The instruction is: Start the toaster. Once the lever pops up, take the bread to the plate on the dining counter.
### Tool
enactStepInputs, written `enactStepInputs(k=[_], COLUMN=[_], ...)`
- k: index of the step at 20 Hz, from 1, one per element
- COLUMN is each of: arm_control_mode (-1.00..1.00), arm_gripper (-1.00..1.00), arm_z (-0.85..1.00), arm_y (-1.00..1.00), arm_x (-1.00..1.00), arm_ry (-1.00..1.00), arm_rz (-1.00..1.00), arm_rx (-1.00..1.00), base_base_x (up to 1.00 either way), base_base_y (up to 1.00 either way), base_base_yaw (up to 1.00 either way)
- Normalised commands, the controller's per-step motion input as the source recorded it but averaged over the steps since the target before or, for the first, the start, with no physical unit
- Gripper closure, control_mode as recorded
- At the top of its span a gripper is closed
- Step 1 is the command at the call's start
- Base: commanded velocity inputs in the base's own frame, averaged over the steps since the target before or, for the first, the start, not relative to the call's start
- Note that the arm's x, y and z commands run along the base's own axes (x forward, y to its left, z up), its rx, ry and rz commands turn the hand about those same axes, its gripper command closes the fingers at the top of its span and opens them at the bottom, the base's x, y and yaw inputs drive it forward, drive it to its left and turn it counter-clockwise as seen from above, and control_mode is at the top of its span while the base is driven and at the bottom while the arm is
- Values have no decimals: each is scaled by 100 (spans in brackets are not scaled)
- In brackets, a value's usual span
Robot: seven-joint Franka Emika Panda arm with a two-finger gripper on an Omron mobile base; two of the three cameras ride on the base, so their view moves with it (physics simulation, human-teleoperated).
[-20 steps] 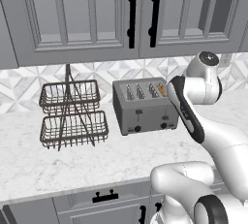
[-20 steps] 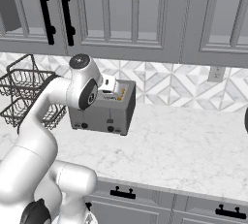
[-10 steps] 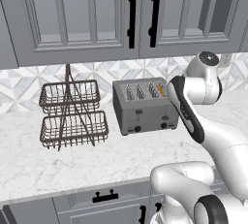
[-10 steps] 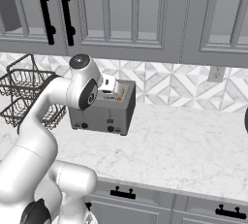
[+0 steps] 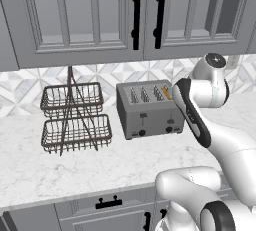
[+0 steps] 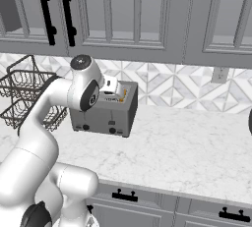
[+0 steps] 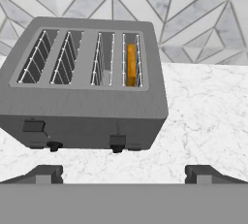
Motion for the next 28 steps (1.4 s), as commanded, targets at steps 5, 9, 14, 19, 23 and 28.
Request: enactStepInputs(k=[5, 9, 14, 19, 23, 28], arm_control_mode=[-100, -100, -100, -100, -100, -100], arm_gripper=[-100, -100, -100, -100, -100, -100], arm_z=[0, 0, 0, 0, 0, 0], arm_y=[0, 0, 0, 0, 0, 0], arm_x=[0, 0, 0, 0, 0, 0], arm_ry=[0, 0, 0, 0, 0, 0], arm_rz=[0, 0, 0, 0, 0, 0], arm_rx=[0, 0, 0, 0, 0, 0], base_base_x=[0, 0, 0, 0, 0, 0], base_base_y=[0, 0, 0, 0, 0, 0], base_base_yaw=[0, 0, 0, 0, 0, 0])
